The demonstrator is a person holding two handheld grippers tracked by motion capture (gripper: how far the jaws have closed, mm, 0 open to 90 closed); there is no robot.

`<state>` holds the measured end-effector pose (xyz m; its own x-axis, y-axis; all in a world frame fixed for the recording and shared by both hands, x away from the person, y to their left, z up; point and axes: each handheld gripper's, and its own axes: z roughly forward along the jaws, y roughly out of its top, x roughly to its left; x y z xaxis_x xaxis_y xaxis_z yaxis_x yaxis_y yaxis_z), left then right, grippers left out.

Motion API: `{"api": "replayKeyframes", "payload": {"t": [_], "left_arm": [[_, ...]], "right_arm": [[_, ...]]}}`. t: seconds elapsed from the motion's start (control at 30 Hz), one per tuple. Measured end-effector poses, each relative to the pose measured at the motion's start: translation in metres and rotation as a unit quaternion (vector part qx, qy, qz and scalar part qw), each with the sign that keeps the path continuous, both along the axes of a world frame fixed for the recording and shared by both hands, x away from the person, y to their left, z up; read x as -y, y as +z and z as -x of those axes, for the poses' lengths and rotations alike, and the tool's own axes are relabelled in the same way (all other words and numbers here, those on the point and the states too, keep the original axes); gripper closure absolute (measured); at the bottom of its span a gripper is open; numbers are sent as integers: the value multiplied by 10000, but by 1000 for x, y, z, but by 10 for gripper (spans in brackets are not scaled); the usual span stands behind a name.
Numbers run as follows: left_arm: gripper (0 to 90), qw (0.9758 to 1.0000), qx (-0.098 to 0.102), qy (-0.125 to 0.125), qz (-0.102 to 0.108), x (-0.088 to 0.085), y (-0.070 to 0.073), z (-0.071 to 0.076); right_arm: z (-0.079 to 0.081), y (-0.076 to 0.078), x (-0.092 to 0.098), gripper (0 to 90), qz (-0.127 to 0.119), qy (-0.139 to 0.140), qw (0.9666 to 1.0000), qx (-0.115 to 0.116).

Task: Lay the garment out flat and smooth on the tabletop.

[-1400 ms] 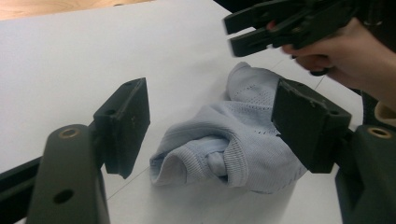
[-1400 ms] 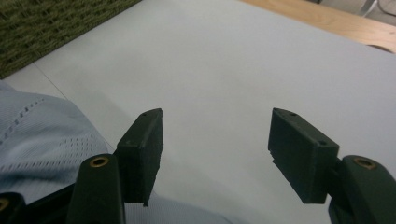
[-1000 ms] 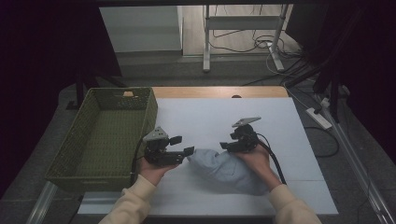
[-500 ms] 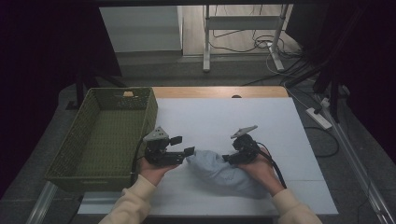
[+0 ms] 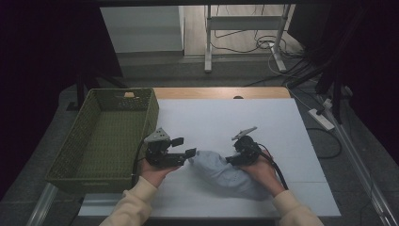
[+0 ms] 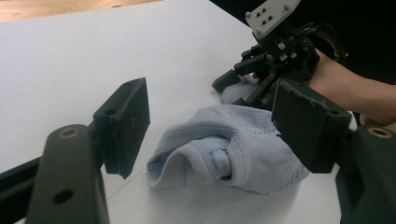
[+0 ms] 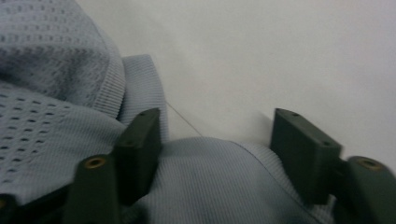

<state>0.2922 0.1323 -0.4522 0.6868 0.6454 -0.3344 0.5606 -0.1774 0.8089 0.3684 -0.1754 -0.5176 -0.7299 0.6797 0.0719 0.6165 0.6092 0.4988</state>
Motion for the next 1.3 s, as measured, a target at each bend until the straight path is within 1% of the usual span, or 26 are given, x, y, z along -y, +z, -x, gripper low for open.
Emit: {"api": "replayKeyframes", "payload": {"t": [0.03, 0.07, 0.1, 0.13, 0.2, 0.23, 0.27, 0.3, 0.33, 0.4, 0.43, 0.47, 0.57, 0.63, 0.77, 0.87, 0.93, 0.97, 1.03, 1.1, 1.2, 1.3], "left_arm": [[281, 10000, 0, 0, -2, 0, 0, 0], [281, 10000, 0, -1, -4, 0, 0, 0], [281, 10000, 1, -1, -6, 0, 0, 0], [281, 10000, 0, -2, -5, 0, 0, 0], [280, 10000, -1, -1, -3, 0, 0, 0], [281, 10000, -1, -1, -4, 0, 0, 0], [281, 10000, -1, 0, -4, 0, 0, 0], [281, 10000, -2, 0, -3, 0, 0, 0], [281, 10000, -1, -1, -2, 0, 0, 0], [281, 10000, 3, 0, -2, 0, 0, 0], [281, 10000, 3, 0, -2, -1, 0, 0], [281, 10000, 3, 0, -1, -1, 0, 0], [281, 10000, 3, -1, -3, 0, 0, 0], [281, 10000, 2, -3, -6, 0, 0, 0], [281, 10000, 0, -2, -6, 0, 0, 0], [281, 10000, 1, -6, -10, 1, -1, 0], [281, 10000, -1, -8, -14, 1, -1, 0], [281, 10000, -1, -6, -14, 1, -1, 0], [281, 10000, 0, -3, -10, 0, -1, -1], [281, 10000, 2, 0, -5, 0, -1, -1], [281, 10000, 1, 7, 1, 0, 0, 0], [281, 10000, 5, 12, 8, 0, 0, 0]], "right_arm": [[0, 0, 0, 422, 0, 0, 10000, 0], [1, 1, 0, 543, 7, 58, 10000, 15], [1, 1, 0, 543, 7, 58, 10000, 15], [2, 1, 0, 589, 33, 136, 9999, 60], [3, 2, 0, 685, -2, 226, 9997, 61], [4, 3, -1, 718, 31, 248, 9997, 85], [4, 4, -1, 730, 52, 267, 9996, 111], [4, 5, -1, 744, 33, 304, 9994, 162], [5, 8, 0, 768, -13, 299, 9992, 266], [6, 10, 1, 778, -47, 271, 9991, 308], [6, 14, 4, 793, -158, 221, 9988, 411], [6, 14, 4, 793, -158, 221, 9988, 411], [7, 20, 8, 800, -321, 143, 9979, 550], [8, 23, 10, 803, -378, 118, 9966, 720], [10, 30, 15, 807, -579, 45, 9939, 939], [10, 32, 17, 808, -624, 41, 9930, 1000], [11, 35, 18, 809, -711, 22, 9917, 1073], [11, 35, 18, 809, -711, 22, 9917, 1073], [11, 37, 20, 809, -780, 5, 9906, 1124], [11, 40, 21, 810, -829, -31, 9894, 1195], [12, 45, 24, 811, -953, -85, 9866, 1321], [13, 56, 28, 812, -1105, -165, 9819, 1530]]}}
